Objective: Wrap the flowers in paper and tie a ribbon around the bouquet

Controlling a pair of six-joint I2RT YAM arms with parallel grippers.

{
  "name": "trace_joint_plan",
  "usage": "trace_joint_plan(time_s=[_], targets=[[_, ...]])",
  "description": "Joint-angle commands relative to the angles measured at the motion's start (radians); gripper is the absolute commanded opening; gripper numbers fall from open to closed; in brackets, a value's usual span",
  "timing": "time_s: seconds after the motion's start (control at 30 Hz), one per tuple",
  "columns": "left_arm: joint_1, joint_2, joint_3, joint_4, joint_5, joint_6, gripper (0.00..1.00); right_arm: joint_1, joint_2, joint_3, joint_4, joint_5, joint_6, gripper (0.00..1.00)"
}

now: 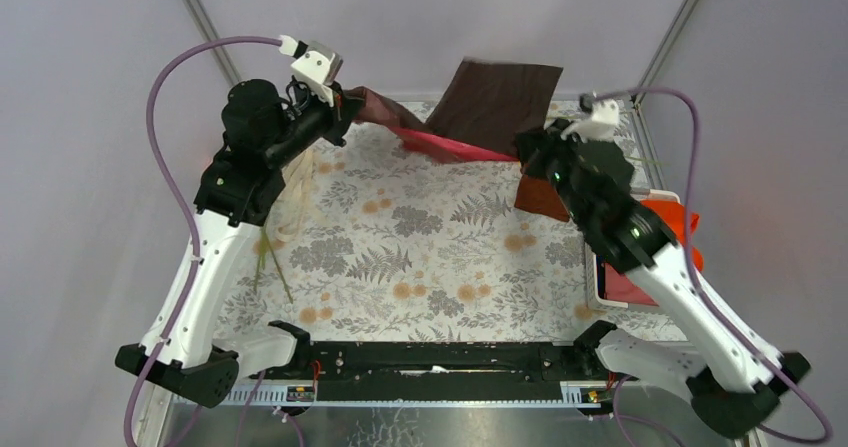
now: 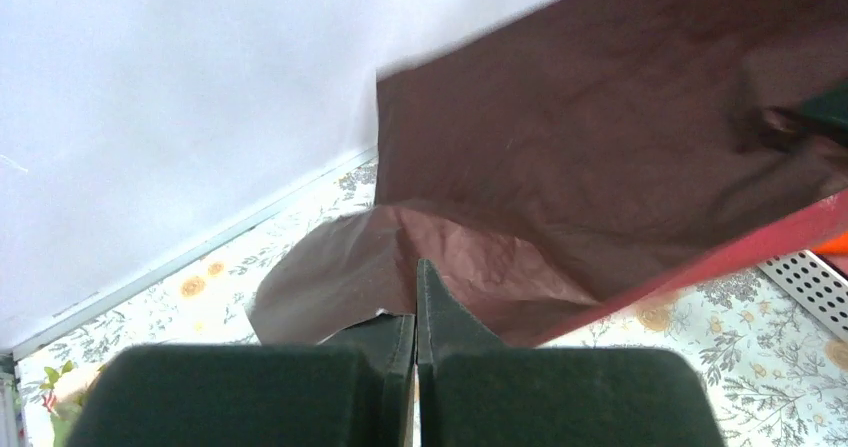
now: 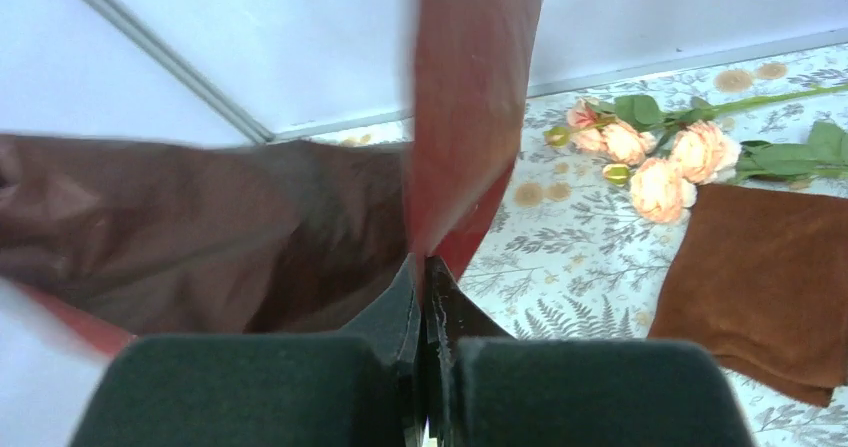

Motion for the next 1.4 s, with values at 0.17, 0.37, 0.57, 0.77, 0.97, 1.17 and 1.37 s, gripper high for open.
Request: trace_joint_plan(time_s=[0.17,0.37,0.57,0.77,0.97,1.17,1.37], targets=[[0.214,-0.046,-0.349,0.169,0.01,0.001,0.0,0.283,-0.257,-0.463,0.031,0.269,0.219,0.0],[0.335,-0.008,-0.559,0.266,0.059,0.095,0.0,0.385,-0.186,-0.502,-0.165,0.16,0.35,0.54],[0.458,0.12,-0.619,0.346,0.033,0.231,0.0,0.384,-0.348,-0.526,-0.324,0.17,0.379,1.0],[0.538,0.304,-0.511,0.273,0.067,0.356,0.0,0.366,-0.313,-0.418,-0.429,0.236,0.2,1.0],[0.549,0.385,-0.456,0.243,0.052,0.385,0.0,-0.107,-0.049,-0.342,-0.187,-0.238,-0.003,1.0],[0.553,0.367,-0.465,0.253,0.025,0.383,0.0,-0.303,0.336,-0.199,0.034,-0.467,0.016,0.91],[0.555,0.36,-0.473,0.231,0.041,0.375,0.0,-0.379,0.704,0.049,0.053,-0.505,0.041,0.74]])
